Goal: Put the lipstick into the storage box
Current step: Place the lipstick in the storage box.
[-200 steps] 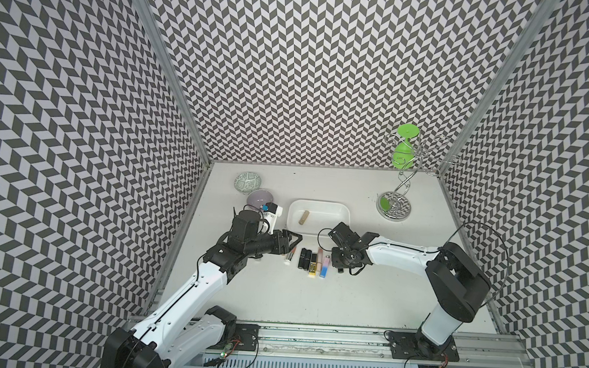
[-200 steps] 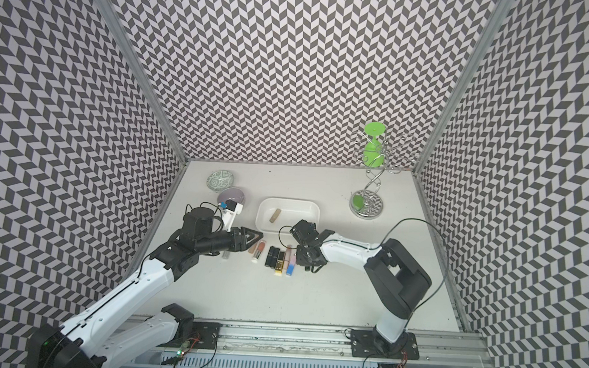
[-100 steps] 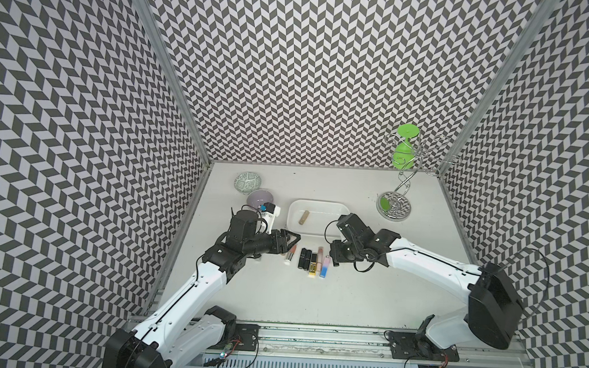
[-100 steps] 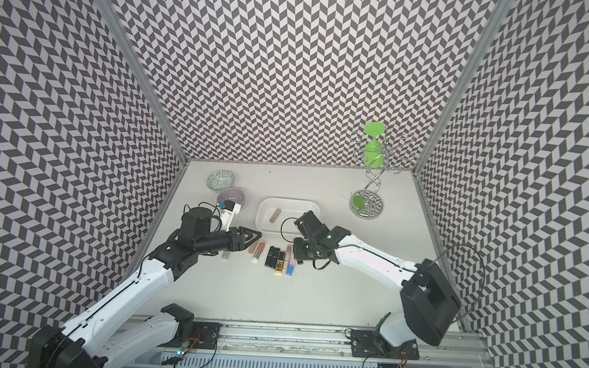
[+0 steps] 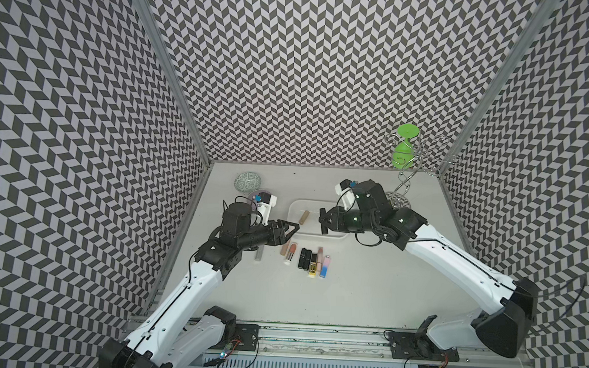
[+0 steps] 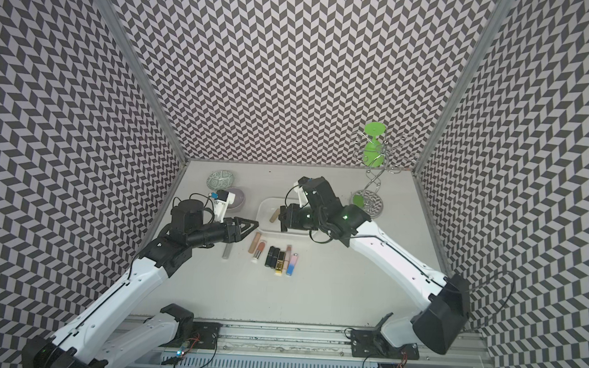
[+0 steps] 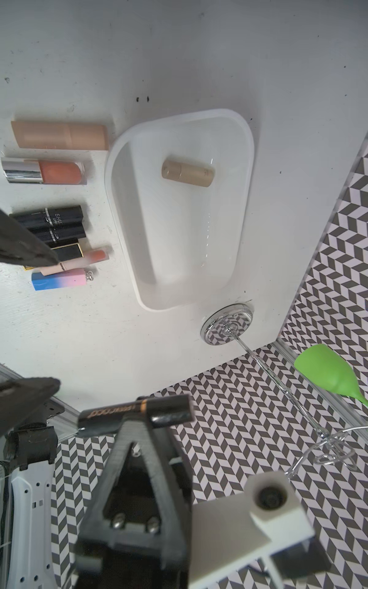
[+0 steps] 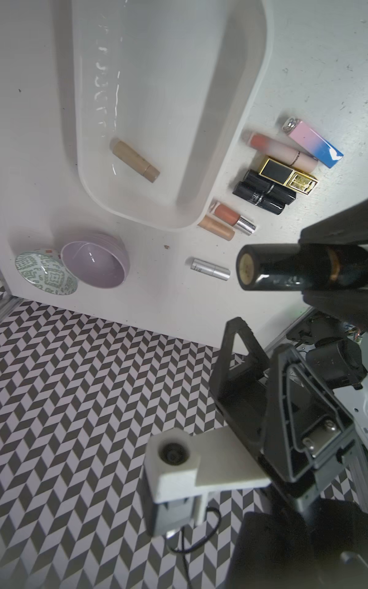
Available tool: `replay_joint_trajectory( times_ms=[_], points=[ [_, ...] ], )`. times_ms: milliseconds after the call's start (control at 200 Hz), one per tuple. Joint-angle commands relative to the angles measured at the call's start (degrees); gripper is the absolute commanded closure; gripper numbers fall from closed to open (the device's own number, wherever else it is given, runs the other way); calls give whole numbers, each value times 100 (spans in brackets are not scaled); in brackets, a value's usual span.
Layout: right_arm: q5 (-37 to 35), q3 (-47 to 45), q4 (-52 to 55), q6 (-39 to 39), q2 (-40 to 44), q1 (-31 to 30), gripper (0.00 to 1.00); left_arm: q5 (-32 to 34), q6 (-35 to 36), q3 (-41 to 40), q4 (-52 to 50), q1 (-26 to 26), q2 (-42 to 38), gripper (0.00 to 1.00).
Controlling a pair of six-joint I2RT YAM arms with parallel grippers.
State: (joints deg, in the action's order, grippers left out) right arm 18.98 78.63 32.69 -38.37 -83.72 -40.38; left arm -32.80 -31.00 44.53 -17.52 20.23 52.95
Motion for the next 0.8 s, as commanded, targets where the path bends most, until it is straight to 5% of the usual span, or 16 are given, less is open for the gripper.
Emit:
replay_joint_trajectory(
  times_ms=[0,135,796],
  points=[
    [821,79,-391,60,-410,380,81,-15,16,165,-207,-24,-170,41],
    [1283,122,-633,56,-837,718,81,43,5,94,-294,-56,-322,37],
    [783,148,-1434,43,-2519,794,81,335,156,-322,-761,-124,-461,26]
  ],
)
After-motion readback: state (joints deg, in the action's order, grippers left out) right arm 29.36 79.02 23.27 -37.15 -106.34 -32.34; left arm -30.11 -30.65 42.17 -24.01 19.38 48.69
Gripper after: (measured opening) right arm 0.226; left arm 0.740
